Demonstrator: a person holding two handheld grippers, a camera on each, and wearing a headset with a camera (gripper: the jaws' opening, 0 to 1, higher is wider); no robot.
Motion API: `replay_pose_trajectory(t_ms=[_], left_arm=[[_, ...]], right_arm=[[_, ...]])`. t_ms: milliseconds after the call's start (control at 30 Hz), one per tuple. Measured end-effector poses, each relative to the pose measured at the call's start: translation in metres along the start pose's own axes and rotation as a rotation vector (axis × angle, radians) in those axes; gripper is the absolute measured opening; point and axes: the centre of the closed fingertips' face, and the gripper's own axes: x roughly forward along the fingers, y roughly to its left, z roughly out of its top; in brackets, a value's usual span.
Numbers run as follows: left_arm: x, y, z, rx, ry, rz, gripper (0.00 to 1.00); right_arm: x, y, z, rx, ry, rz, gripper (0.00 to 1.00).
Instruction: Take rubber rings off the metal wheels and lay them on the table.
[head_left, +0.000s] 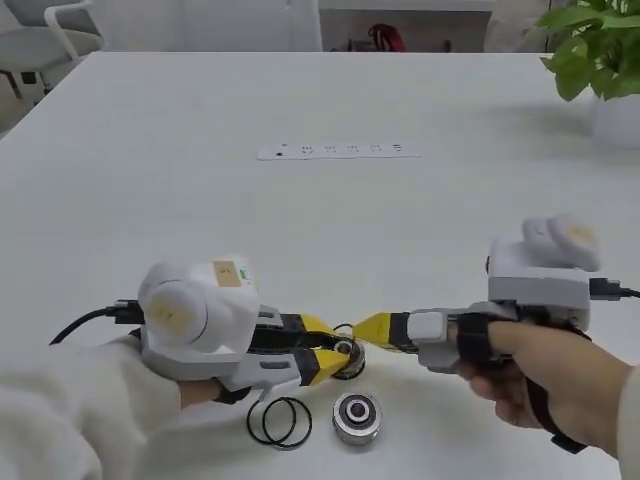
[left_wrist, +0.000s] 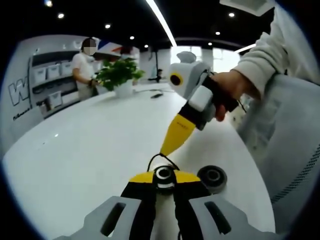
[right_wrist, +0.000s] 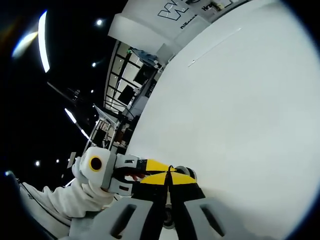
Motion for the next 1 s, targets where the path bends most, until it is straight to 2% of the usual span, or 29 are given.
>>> replay_pose_trajectory(t_ms=[300,433,600,767,833,1000], left_arm=[[0.001,0.000,0.001,-0.005,0.008,0.011,0.14],[0.000,0.000,0.001,0.027,0.028,0.019,0.15],[-0.006,0.002,0.003,0.035,0.037,0.019,0.16],[-0.018,0.008,0.015,0.007,-0.009,0.024,0.20],[-0.022,0.011,0.019,0.002,-0.022,0.033,0.25],[-0.030,0.016,0.025,0.002,-0.032,0.043,0.35]], right_arm=[[0.001,-0.002,-0.003,-0.016,0.007,-0.018,0.00],[0.001,-0.004,-0.004,-0.024,0.013,-0.028,0.00],[0.001,-0.003,-0.004,-0.031,0.014,-0.025,0.00],[0.001,-0.001,-0.002,-0.037,0.010,-0.018,0.00],[0.001,-0.001,-0.002,-0.039,0.012,-0.015,0.00],[0.000,0.003,0.001,-0.047,0.002,-0.005,0.00]])
